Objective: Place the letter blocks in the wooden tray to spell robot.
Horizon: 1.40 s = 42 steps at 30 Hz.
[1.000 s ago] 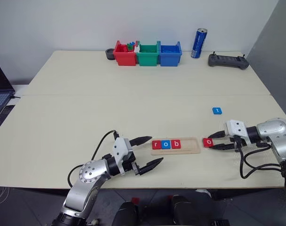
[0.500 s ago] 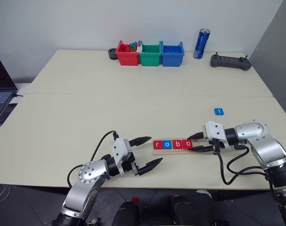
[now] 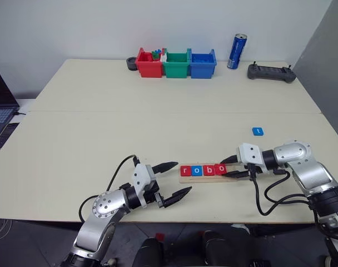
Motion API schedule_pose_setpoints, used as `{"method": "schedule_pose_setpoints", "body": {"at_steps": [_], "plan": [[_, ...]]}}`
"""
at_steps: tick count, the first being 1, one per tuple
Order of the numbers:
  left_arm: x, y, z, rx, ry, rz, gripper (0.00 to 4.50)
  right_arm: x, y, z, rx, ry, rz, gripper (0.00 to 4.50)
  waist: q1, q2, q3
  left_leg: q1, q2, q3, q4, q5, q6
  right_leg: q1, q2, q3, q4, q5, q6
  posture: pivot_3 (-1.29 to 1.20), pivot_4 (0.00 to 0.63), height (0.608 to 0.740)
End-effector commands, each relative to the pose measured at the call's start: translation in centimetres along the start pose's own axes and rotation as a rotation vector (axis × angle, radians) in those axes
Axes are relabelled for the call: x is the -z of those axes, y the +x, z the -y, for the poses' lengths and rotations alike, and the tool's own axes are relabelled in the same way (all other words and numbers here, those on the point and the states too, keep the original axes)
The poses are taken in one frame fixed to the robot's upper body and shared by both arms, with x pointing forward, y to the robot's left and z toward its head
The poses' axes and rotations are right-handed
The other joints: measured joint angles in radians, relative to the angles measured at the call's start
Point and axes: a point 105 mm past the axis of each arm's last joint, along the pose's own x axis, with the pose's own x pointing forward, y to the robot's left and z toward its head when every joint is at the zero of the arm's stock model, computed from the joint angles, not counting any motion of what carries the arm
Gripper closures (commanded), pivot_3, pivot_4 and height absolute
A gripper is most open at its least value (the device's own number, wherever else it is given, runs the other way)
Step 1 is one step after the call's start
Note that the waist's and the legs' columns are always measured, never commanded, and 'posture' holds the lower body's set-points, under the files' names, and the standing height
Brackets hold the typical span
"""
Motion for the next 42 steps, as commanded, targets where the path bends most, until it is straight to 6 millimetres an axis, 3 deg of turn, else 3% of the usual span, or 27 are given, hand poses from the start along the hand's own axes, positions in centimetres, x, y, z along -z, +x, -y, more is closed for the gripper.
{"method": "schedule_pose_setpoints", "body": {"at_steps": [1, 12, 20, 28, 32, 41, 42], "plan": [[-1.1, 0.1, 0.4, 0.014, 0.041, 0.024, 0.0, -0.6, -0.3, 0.7, 0.01, -0.049, -0.004, 3.04, 0.0, 0.0, 0.0, 0.0, 0.0, 0.0, 0.0, 0.0, 0.0, 0.0, 0.0, 0.0, 0.0, 0.0, 0.0, 0.0, 0.15, 0.74], [-0.7, -0.2, 0.0, 0.01, 0.043, 0.011, 0.0, -0.4, -0.4, 0.8, 0.003, -0.042, -0.009, 3.04, 0.0, 0.0, 0.0, 0.0, 0.0, 0.0, 0.0, 0.0, 0.0, 0.0, 0.0, 0.0, 0.0, 0.0, 0.0, 0.0, 0.15, 0.74], [-0.3, -0.5, -0.1, 0.01, 0.04, 0.004, 0.0, -0.6, -1.2, 1.2, 0.022, -0.005, 0.006, 0.13, 0.0, 0.0, 0.0, 0.0, 0.0, 0.0, 0.0, 0.0, 0.0, 0.0, 0.0, 0.0, 0.0, 0.0, 0.0, 0.0, 0.15, 0.74], [-0.1, -0.2, -0.2, 0.023, 0.042, 0.012, 0.0, -1.7, -1.5, 2.6, 0.11, 0.046, 0.066, 0.03, 0.0, 0.0, 0.0, 0.0, 0.0, 0.0, 0.0, 0.0, 0.0, 0.0, 0.0, 0.0, 0.0, 0.0, 0.0, 0.0, 0.15, 0.74], [-0.2, -0.1, -0.2, 0.028, 0.046, 0.015, 0.0, -1.8, -1.3, 3.7, 0.159, 0.041, 0.068, 0.91, -0.002, 0.0, 0.0, 0.0, 0.0, 0.0, 0.0, 0.0, 0.0, 0.0, 0.0, 0.0, 0.0, 0.0, 0.0, 0.0, 0.15, 0.74], [-0.2, -0.4, -0.2, 0.024, 0.045, 0.009, 0.0, -1.1, 0.0, 4.7, 0.216, -0.002, 0.035, 4.3, -0.003, 0.0, 0.0, 0.0, 0.0, 0.0, -0.001, 0.0, 0.0, 0.0, 0.0, 0.0, -0.001, 0.001, -0.001, 0.0, 0.15, 0.74], [-0.2, -0.4, -0.2, 0.024, 0.044, 0.009, 0.0, -1.0, 0.1, 4.6, 0.211, -0.013, 0.026, 4.44, -0.003, 0.0, 0.0, 0.0, 0.0, 0.0, -0.001, 0.0, 0.0, 0.0, 0.0, 0.0, -0.001, 0.001, -0.001, 0.0, 0.15, 0.74]]}}
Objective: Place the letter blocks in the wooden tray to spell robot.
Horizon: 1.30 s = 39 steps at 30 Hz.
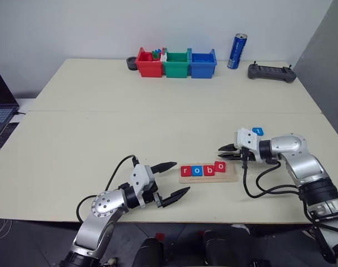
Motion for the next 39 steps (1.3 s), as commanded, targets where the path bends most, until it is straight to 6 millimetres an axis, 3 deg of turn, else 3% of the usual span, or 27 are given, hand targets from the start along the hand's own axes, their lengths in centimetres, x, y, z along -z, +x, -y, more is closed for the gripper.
{"method": "schedule_pose_setpoints", "body": {"at_steps": [1, 15, 32, 39], "plan": [[-0.7, -0.1, 0.1, 0.01, 0.029, 0.017, 0.0, -0.8, -0.1, 0.7, 0.018, -0.097, -0.013, 4.44, 0.0, 0.0, 0.0, 0.0, 0.0, 0.0, 0.0, 0.0, 0.0, 0.0, 0.0, 0.0, 0.0, 0.0, 0.0, 0.0, 0.15, 0.74], [-0.7, -0.2, 0.0, -0.001, 0.036, 0.022, 0.0, -0.2, -0.3, -0.8, -0.041, -0.093, -0.026, 4.44, -0.001, 0.0, 0.0, 0.0, 0.0, 0.0, 0.0, 0.0, 0.0, 0.0, 0.0, 0.0, 0.0, 0.0, 0.0, 0.0, 0.15, 0.74], [-1.0, 0.1, -0.2, 0.004, 0.045, 0.028, 0.0, -1.0, -1.0, -3.0, -0.105, -0.069, -0.002, 4.44, 0.0, 0.0, 0.0, 0.0, 0.0, 0.0, 0.0, 0.0, 0.0, 0.0, 0.0, 0.0, 0.0, -0.001, 0.002, 0.0, 0.15, 0.74], [-1.2, 0.2, 0.0, 0.009, 0.045, 0.027, 0.0, -0.2, -2.8, -2.8, -0.091, -0.045, -0.044, 4.44, 0.002, 0.0, 0.0, 0.0, 0.0, 0.0, 0.0, 0.0, 0.0, 0.0, 0.0, 0.0, -0.001, -0.003, 0.004, 0.0, 0.15, 0.74]]}}
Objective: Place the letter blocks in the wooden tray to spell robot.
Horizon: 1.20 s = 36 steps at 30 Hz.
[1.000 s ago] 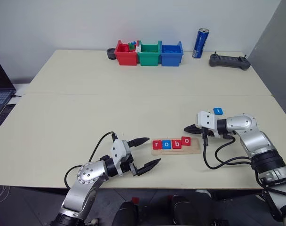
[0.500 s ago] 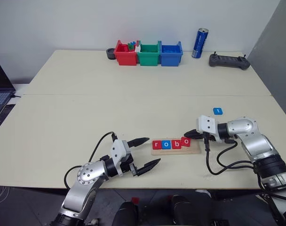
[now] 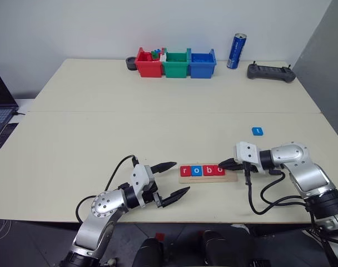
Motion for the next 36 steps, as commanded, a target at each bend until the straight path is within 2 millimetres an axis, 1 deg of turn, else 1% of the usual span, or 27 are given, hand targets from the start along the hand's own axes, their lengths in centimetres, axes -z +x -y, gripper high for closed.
{"method": "schedule_pose_setpoints", "body": {"at_steps": [1, 5, 9, 18, 30, 36], "plan": [[-1.2, 0.2, 0.1, 0.011, 0.041, 0.026, 0.0, -0.2, -2.0, 0.5, 0.023, -0.012, -0.003, 4.44, 0.0, 0.0, 0.0, 0.0, 0.0, 0.0, 0.0, 0.0, 0.0, 0.0, 0.0, 0.0, 0.0, 0.0, 0.0, 0.0, 0.15, 0.74], [-1.3, 0.2, 0.1, 0.011, 0.04, 0.026, 0.0, 0.5, -2.7, 0.3, 0.024, -0.002, -0.026, 4.44, 0.001, 0.0, 0.0, 0.0, 0.0, 0.0, 0.0, 0.0, 0.0, 0.0, 0.0, 0.0, 0.0, 0.0, 0.0, 0.0, 0.15, 0.74], [-1.5, 0.2, 0.0, 0.012, 0.041, 0.026, 0.0, 0.8, -2.6, -0.2, 0.01, 0.008, -0.03, 4.44, 0.0, 0.0, 0.0, 0.0, 0.0, 0.0, 0.0, 0.0, 0.0, 0.0, 0.0, 0.0, 0.0, 0.0, 0.0, 0.0, 0.15, 0.74], [-1.7, 0.1, 0.1, 0.008, 0.039, 0.023, 0.0, 0.6, -1.4, -0.1, 0.007, 0.001, -0.017, 4.44, 0.0, 0.0, 0.0, 0.0, 0.0, 0.0, 0.0, 0.0, 0.0, 0.0, 0.0, 0.0, 0.0, 0.0, 0.0, 0.0, 0.15, 0.74], [-1.1, -0.3, -0.3, -0.006, 0.037, 0.014, 0.0, 0.0, -0.1, -0.4, -0.024, -0.017, 0.006, 4.44, 0.0, 0.0, 0.0, 0.0, 0.0, 0.0, 0.0, 0.0, 0.0, 0.0, 0.0, 0.0, 0.0, 0.0, 0.0, 0.0, 0.15, 0.74], [-0.7, -0.5, -0.1, -0.011, 0.034, 0.012, 0.0, -0.6, 0.2, 0.0, -0.016, -0.02, 0.023, 4.44, 0.0, 0.0, 0.0, 0.0, 0.0, 0.0, 0.0, 0.0, 0.0, 0.0, 0.0, 0.0, 0.0, 0.0, 0.0, 0.0, 0.15, 0.74]]}}
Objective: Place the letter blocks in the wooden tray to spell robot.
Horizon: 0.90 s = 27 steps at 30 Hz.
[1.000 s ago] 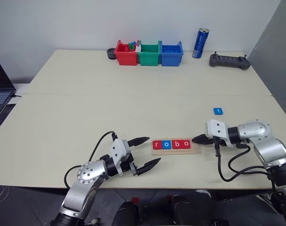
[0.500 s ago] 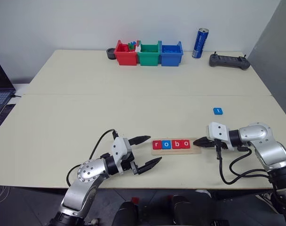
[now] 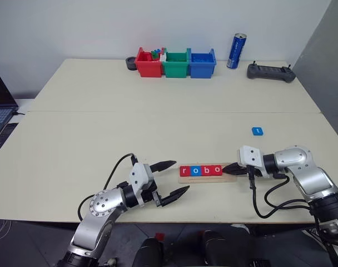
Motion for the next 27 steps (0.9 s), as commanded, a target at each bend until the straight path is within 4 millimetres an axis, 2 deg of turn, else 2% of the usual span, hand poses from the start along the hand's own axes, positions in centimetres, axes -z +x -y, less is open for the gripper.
{"method": "schedule_pose_setpoints", "body": {"at_steps": [1, 8, 14, 17, 18, 22, 25, 27], "plan": [[-0.2, -0.3, -0.1, -0.009, 0.022, 0.012, 0.0, -1.1, -0.1, 0.7, 0.016, -0.042, 0.021, 4.44, 0.0, 0.0, 0.0, 0.0, 0.0, 0.0, 0.0, 0.0, 0.0, 0.0, 0.0, 0.0, 0.0, 0.0, 0.0, 0.0, 0.15, 0.74], [0.1, -0.3, -0.3, -0.011, 0.024, 0.012, 0.0, -1.2, -0.9, 1.0, 0.024, -0.037, 0.013, 4.44, 0.0, 0.0, 0.0, 0.0, 0.0, 0.0, 0.0, 0.0, 0.0, 0.0, 0.0, 0.0, 0.0, 0.0, 0.0, 0.0, 0.15, 0.74], [0.3, -0.4, -0.3, -0.01, 0.025, 0.014, 0.0, -0.1, -4.1, 1.6, 0.074, -0.018, -0.05, 4.44, 0.003, 0.0, 0.0, 0.0, 0.0, 0.0, 0.0, 0.0, 0.0, 0.0, 0.0, 0.0, 0.0, 0.0, 0.0, 0.0, 0.15, 0.74], [0.1, -0.1, -0.3, -0.009, 0.029, 0.021, 0.0, -0.3, -5.8, 2.9, 0.183, 0.047, -0.029, 4.44, 0.002, 0.0, 0.0, 0.0, 0.0, 0.0, 0.0, 0.0, 0.0, 0.0, 0.0, 0.0, 0.0, 0.0, 0.0, 0.0, 0.15, 0.74], [0.0, 0.0, -0.3, -0.009, 0.031, 0.024, 0.0, -0.4, -6.5, 3.9, 0.259, 0.075, -0.01, 4.44, 0.001, 0.0, 0.0, 0.0, 0.0, 0.0, 0.0, 0.0, 0.0, 0.0, 0.0, 0.0, 0.0, 0.0, 0.0, 0.0, 0.15, 0.74], [-0.5, 0.4, -0.2, -0.005, 0.037, 0.036, 0.0, 0.9, -8.4, 6.8, 0.52, 0.215, 0.017, 3.28, 0.001, 0.0, 0.0, 0.0, 0.0, 0.0, 0.0, 0.0, 0.0, 0.0, 0.0, 0.0, 0.0, 0.0, 0.0, 0.0, 0.15, 0.74], [-0.9, 0.7, -0.4, -0.003, 0.042, 0.044, 0.0, 2.7, -10.1, 9.1, 0.776, 0.342, 0.011, 2.19, 0.001, 0.0, 0.0, 0.0, 0.0, 0.0, 0.0, 0.0, 0.0, 0.0, 0.0, 0.0, 0.0, 0.0, 0.0, 0.0, 0.15, 0.74], [-1.0, 0.8, -0.5, -0.003, 0.047, 0.047, 0.0, 3.1, -10.7, 10.0, 0.888, 0.408, 0.045, 1.51, 0.002, 0.0, 0.0, -0.001, 0.0, 0.0, 0.0, 0.0, 0.0, 0.0, 0.0, 0.0, 0.0, 0.0, 0.0, 0.0, 0.15, 0.74]]}}
